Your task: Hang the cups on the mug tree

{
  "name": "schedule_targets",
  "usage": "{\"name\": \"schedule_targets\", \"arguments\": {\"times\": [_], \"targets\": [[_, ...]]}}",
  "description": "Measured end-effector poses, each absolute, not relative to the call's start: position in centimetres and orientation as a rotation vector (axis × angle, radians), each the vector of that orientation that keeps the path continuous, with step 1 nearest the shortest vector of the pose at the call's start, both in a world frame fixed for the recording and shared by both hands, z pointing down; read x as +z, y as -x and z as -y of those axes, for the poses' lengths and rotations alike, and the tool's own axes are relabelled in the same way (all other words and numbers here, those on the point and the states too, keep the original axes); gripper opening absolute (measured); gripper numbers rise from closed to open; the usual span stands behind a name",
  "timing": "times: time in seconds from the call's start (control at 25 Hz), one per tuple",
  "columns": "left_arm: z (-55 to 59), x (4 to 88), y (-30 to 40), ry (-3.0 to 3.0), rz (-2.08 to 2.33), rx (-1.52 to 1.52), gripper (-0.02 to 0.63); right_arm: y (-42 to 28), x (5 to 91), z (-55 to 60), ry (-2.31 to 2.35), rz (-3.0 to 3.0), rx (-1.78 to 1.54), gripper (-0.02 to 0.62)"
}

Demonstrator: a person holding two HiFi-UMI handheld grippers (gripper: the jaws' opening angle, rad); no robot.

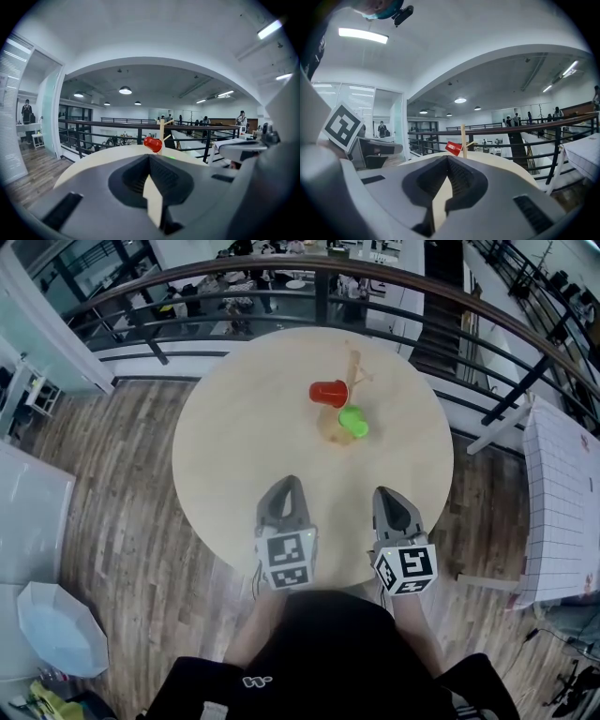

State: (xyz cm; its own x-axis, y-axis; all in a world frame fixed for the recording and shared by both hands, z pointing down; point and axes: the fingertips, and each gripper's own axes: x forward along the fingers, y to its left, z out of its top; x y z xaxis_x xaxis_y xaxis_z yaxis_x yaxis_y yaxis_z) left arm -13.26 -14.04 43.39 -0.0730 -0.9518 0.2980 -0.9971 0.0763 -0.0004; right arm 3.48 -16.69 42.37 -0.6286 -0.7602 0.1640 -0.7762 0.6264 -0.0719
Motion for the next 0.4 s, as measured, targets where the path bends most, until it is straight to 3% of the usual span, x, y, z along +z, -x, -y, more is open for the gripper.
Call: {"name": "schedule_targets", "arguments": {"times": [0.4], "targets": [[14.31, 43.96, 13.05, -1.964, 2.117, 0.302, 0.013, -3.59, 42.49, 16.79, -1.296, 2.721, 0.197, 0.009]]}}
